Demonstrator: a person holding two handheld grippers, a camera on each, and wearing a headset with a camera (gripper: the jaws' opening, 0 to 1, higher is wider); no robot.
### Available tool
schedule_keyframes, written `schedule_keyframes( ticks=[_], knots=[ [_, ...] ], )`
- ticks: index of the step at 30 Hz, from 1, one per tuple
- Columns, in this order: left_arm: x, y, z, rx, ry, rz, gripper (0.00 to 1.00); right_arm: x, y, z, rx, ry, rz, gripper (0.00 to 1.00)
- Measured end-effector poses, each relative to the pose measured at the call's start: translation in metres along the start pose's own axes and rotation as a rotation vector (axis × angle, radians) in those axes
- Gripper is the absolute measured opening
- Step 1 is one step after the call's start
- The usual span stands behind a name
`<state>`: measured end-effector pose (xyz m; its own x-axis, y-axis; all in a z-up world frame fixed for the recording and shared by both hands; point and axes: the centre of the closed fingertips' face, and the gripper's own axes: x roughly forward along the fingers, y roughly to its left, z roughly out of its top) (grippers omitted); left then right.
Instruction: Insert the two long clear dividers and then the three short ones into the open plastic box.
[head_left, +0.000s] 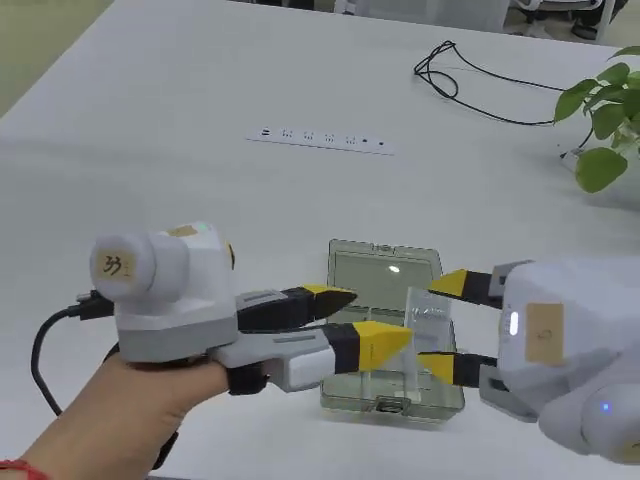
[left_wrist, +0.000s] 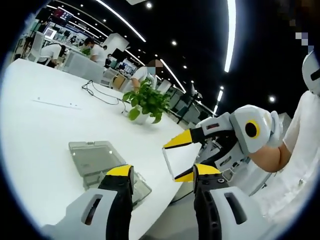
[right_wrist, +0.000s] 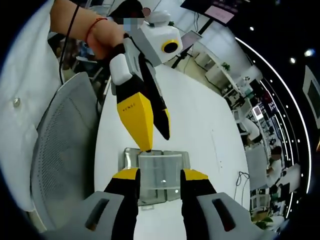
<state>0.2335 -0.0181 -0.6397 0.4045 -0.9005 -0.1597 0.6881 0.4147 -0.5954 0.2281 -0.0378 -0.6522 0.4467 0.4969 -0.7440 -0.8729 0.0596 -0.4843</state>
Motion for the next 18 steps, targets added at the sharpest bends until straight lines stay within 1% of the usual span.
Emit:
schedule_keyframes(
  ticks=[4, 8, 11, 15, 18],
  knots=[
    [0.005, -0.005, -0.006, -0.034, 0.015, -0.01, 0.39, -0.002, 0.002, 0.007, -0.015, -0.002, -0.004, 0.33],
    [0.009, -0.009, -0.01, -0.063, 0.024, -0.014, 0.3, -0.003, 0.004, 0.012, -0.034, 0.002, -0.012, 0.33],
    [0.009, -0.01, -0.012, -0.077, 0.029, -0.016, 0.23, -0.004, 0.005, 0.013, -0.044, 0.006, -0.015, 0.33],
    [0.009, -0.008, -0.012, -0.087, 0.031, -0.017, 0.14, -0.007, 0.005, 0.015, -0.047, 0.003, -0.021, 0.33],
    [0.01, -0.008, -0.011, -0.099, 0.033, -0.019, 0.12, -0.008, 0.005, 0.015, -0.057, 0.008, -0.025, 0.33]
  ],
)
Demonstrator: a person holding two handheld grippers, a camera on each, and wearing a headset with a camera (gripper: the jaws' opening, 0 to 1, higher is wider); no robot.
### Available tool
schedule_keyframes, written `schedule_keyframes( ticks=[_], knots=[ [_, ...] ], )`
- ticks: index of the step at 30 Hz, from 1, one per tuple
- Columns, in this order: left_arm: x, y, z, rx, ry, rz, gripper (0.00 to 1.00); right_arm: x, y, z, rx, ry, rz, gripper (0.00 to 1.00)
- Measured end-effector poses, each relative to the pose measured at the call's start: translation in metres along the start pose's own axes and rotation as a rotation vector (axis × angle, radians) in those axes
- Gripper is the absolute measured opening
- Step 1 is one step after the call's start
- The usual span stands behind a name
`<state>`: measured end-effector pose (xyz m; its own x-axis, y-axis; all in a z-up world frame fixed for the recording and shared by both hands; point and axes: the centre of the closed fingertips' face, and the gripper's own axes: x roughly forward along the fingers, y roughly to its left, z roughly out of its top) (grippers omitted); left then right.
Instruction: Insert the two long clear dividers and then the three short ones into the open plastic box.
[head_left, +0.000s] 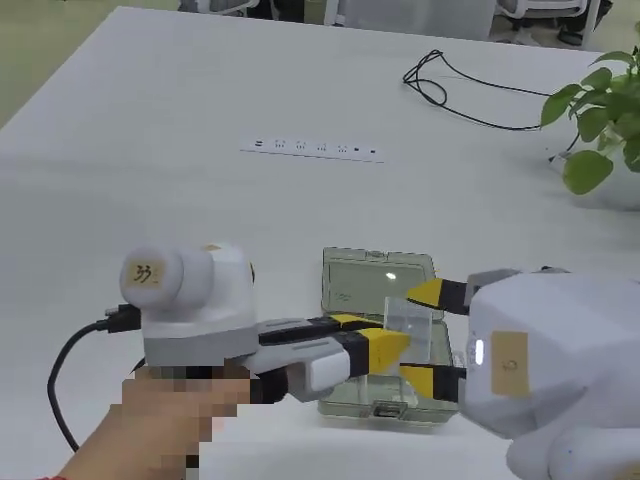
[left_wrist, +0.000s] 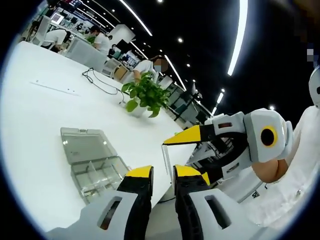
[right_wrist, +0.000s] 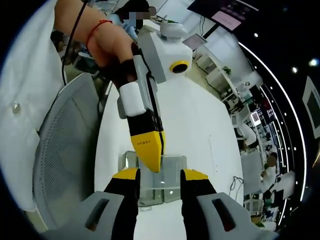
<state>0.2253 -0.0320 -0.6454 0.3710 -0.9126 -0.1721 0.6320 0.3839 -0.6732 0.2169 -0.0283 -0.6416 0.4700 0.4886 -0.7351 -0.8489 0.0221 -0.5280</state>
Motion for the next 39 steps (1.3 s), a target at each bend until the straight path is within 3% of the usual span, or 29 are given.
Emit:
schedule_keyframes(
  ticks=[12, 24, 29, 34, 36, 39],
  knots=[
    [0.004, -0.009, -0.002, 0.005, 0.014, -0.031, 0.0, -0.002, -0.001, 0.0, -0.023, 0.011, -0.001, 0.33],
    [0.004, -0.008, -0.001, -0.003, 0.009, -0.02, 0.0, 0.0, -0.001, -0.001, -0.051, 0.015, -0.002, 0.33],
    [0.002, -0.005, -0.001, 0.02, 0.008, -0.015, 0.0, -0.004, -0.005, 0.004, -0.007, -0.021, 0.008, 0.34],
    [-0.001, -0.005, -0.003, 0.144, 0.035, -0.024, 0.0, -0.012, -0.009, 0.011, 0.12, -0.119, 0.072, 0.34],
    [-0.003, -0.006, -0.004, 0.224, 0.047, -0.034, 0.0, -0.015, -0.013, 0.011, 0.136, -0.139, 0.1, 0.33],
    [-0.006, -0.013, -0.002, 0.331, 0.044, -0.072, 0.0, -0.023, -0.018, 0.015, 0.212, -0.205, 0.181, 0.31]
  ],
)
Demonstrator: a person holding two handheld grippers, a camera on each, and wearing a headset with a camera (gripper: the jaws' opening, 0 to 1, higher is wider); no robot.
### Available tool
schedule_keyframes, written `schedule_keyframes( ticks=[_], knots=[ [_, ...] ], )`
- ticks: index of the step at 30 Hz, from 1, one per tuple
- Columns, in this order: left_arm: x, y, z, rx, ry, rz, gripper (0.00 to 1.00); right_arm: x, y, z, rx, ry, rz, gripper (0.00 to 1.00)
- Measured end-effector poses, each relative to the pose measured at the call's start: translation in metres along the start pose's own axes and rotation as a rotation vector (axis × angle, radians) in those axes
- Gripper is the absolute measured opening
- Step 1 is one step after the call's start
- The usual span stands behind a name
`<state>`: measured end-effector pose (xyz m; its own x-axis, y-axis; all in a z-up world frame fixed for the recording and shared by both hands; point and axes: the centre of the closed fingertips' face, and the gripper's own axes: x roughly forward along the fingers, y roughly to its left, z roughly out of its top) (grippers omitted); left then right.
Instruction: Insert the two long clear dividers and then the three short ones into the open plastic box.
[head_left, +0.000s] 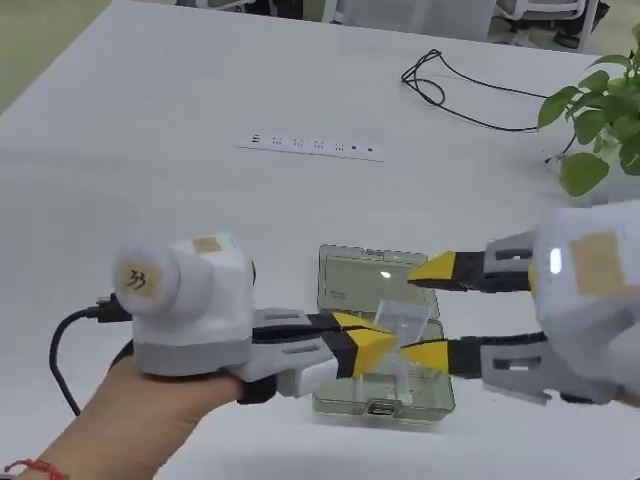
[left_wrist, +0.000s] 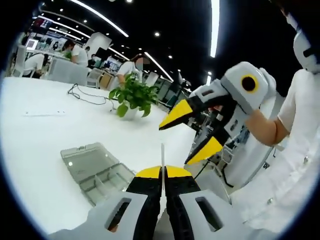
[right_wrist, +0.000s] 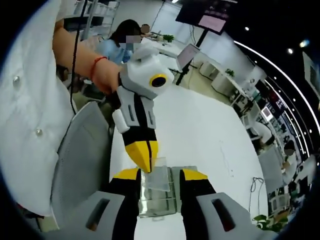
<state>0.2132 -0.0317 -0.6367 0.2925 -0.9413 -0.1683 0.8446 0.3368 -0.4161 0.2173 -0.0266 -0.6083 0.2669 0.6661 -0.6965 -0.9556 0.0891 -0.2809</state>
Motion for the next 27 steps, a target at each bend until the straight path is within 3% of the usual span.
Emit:
schedule_keyframes(
  ticks=[4, 7, 10, 13, 20, 27],
  knots=[
    [-0.005, -0.008, 0.004, 0.091, -0.007, -0.039, 0.0, -0.008, -0.003, 0.004, 0.068, -0.043, 0.098, 0.26],
    [-0.007, -0.014, 0.007, 0.148, -0.019, -0.071, 0.0, -0.01, 0.003, 0.005, 0.092, -0.055, 0.187, 0.21],
    [-0.008, -0.02, 0.005, 0.208, -0.005, -0.1, 0.0, -0.011, 0.012, 0.007, 0.107, -0.059, 0.261, 0.17],
    [-0.009, -0.026, 0.004, 0.214, -0.008, -0.126, 0.0, -0.008, 0.018, 0.008, 0.1, -0.054, 0.312, 0.16],
    [-0.01, -0.034, 0.004, 0.234, -0.017, -0.159, 0.0, -0.004, 0.031, 0.004, 0.083, -0.037, 0.393, 0.12],
    [-0.01, -0.036, 0.003, 0.244, -0.021, -0.171, 0.0, -0.004, 0.037, 0.005, 0.084, -0.041, 0.434, 0.04]
  ],
)
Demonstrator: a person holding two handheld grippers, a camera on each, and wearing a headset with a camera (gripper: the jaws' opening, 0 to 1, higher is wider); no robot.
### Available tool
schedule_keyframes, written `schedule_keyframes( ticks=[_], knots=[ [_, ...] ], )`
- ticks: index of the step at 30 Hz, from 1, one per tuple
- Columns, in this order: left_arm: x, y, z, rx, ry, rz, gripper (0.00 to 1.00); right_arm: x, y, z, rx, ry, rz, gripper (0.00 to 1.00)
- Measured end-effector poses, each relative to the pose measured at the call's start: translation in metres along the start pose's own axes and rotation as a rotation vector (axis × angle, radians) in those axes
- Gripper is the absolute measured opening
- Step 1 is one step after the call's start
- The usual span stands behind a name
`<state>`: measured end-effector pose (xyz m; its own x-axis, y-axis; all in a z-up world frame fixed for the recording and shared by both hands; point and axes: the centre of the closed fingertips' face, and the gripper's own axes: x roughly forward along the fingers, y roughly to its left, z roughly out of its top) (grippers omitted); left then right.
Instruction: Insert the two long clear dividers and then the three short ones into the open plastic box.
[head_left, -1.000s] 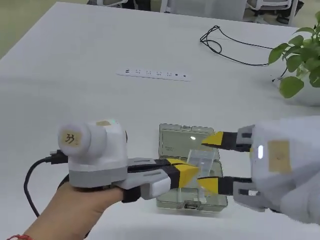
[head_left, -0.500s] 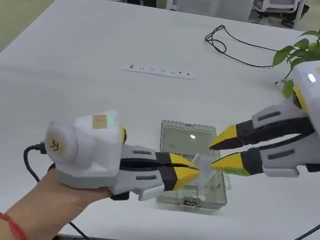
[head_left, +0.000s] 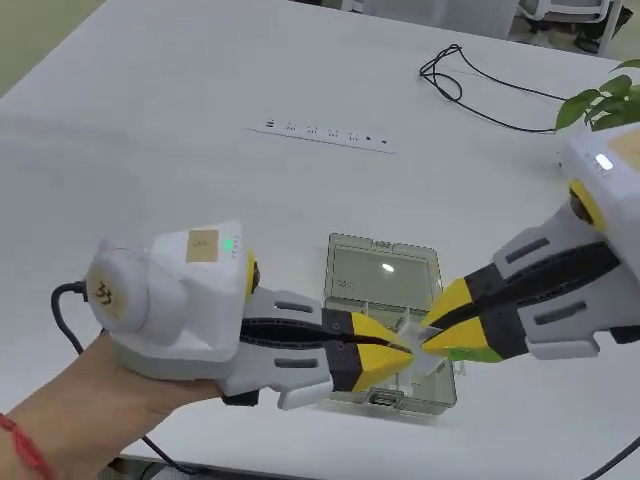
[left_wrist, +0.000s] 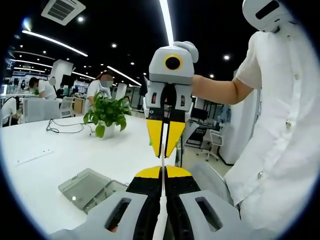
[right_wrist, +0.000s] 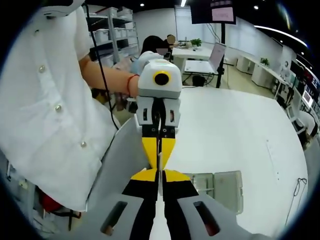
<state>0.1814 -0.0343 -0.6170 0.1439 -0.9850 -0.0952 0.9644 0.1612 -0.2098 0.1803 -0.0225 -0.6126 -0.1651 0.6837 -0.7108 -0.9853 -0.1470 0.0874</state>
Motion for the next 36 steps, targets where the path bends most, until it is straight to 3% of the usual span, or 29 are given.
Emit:
schedule_keyframes(
  ticks=[22, 36],
  knots=[
    [0.0, 0.003, -0.007, 0.001, 0.011, 0.011, 0.0, 0.003, 0.004, -0.004, 0.017, -0.002, 0.021, 0.02],
    [-0.011, 0.019, -0.02, -0.024, 0.045, 0.092, 0.14, -0.014, -0.013, -0.022, 0.056, 0.02, -0.061, 0.02]
  ],
)
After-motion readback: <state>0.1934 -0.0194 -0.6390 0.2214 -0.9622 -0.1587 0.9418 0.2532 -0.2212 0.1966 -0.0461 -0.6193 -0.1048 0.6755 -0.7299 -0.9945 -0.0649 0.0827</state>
